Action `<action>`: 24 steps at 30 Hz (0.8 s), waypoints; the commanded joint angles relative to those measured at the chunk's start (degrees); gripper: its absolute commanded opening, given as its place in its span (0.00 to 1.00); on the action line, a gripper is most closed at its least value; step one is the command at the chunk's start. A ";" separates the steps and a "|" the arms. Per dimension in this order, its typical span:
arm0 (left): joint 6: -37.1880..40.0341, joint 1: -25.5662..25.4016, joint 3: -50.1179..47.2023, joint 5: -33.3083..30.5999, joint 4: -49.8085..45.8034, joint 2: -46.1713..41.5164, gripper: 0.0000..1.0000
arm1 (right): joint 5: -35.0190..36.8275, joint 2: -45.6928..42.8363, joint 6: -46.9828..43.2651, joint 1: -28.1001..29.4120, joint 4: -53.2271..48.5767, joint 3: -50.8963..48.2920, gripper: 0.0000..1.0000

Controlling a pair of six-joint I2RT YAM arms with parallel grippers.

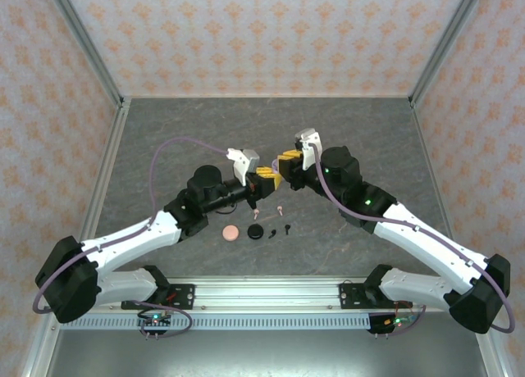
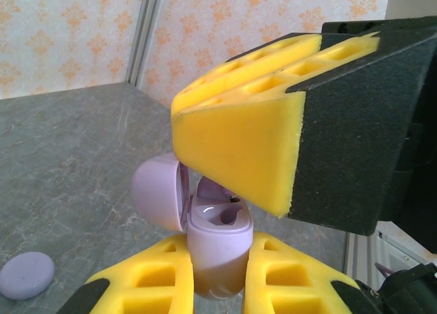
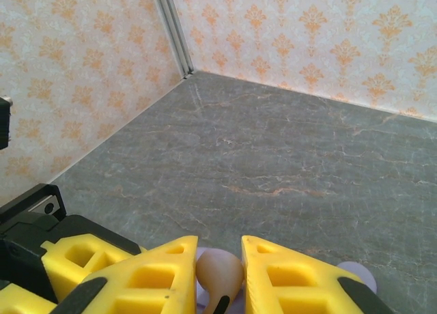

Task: Insert the wireless bluetooth earbuds into the charging case

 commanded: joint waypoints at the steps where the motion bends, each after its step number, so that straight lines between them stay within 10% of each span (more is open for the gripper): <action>1: -1.47 -0.59 2.73 0.01 2.97 0.82 0.00 | 1.41 -0.17 -1.18 -0.04 2.73 -0.42 0.21; 24: -3.07 -0.58 3.48 -0.22 3.94 2.52 0.00 | 3.86 0.37 -2.65 0.05 -0.47 -1.84 0.21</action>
